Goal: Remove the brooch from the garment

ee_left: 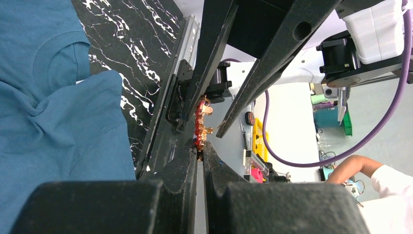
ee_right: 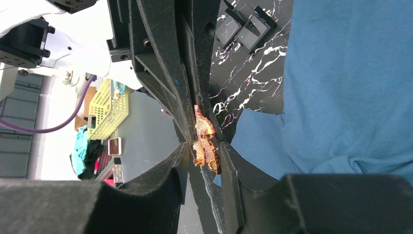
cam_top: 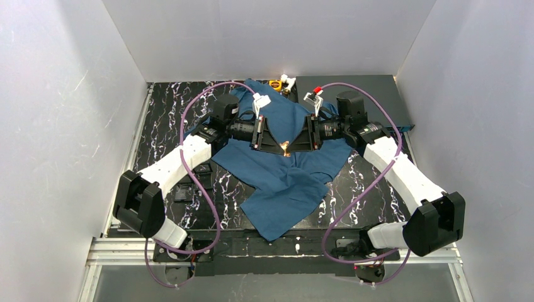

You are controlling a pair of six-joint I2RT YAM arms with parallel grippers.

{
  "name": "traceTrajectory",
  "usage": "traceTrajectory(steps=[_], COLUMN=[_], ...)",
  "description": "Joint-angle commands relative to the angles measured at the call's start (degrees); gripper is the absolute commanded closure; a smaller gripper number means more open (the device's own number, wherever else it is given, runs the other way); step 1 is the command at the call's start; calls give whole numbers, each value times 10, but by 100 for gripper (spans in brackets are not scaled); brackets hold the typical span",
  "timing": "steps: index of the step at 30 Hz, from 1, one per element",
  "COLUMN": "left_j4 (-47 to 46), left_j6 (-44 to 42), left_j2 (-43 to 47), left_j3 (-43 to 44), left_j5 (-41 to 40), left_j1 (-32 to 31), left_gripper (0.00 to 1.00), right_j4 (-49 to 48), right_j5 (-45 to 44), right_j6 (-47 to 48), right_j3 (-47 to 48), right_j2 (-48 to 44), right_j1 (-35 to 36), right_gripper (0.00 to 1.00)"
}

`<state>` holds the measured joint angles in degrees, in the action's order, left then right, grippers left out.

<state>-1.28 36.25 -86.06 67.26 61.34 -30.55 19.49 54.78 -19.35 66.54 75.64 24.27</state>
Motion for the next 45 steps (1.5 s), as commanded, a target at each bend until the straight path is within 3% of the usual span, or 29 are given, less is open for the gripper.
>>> traceTrajectory(steps=[1,5,26,28,32,34,45], left_j4=[-9,-9,-8,-6,1,2,-13], left_j6=[0,-1,4,4,-1,-4,-6], left_j2=[8,9,15,14,10,9,20], left_j3=[11,11,5,4,1,-1,-13], left_j5=[22,23,13,10,2,5,36], left_j1=[-2,-3,-4,-2,4,9,21], left_gripper=[100,100,100,100,100,100,100], right_j4=[-22,-25,2,1,2,6,23], right_j5=[13,13,-27,-18,1,12,47], right_j6=[-3,-5,18,21,25,25,22], right_j3=[3,1,6,6,11,19,33], right_j2=[2,4,3,-1,-7,-6,2], right_j1=[2,2,0,0,0,-1,-28], right_gripper=[65,70,77,73,51,46,56])
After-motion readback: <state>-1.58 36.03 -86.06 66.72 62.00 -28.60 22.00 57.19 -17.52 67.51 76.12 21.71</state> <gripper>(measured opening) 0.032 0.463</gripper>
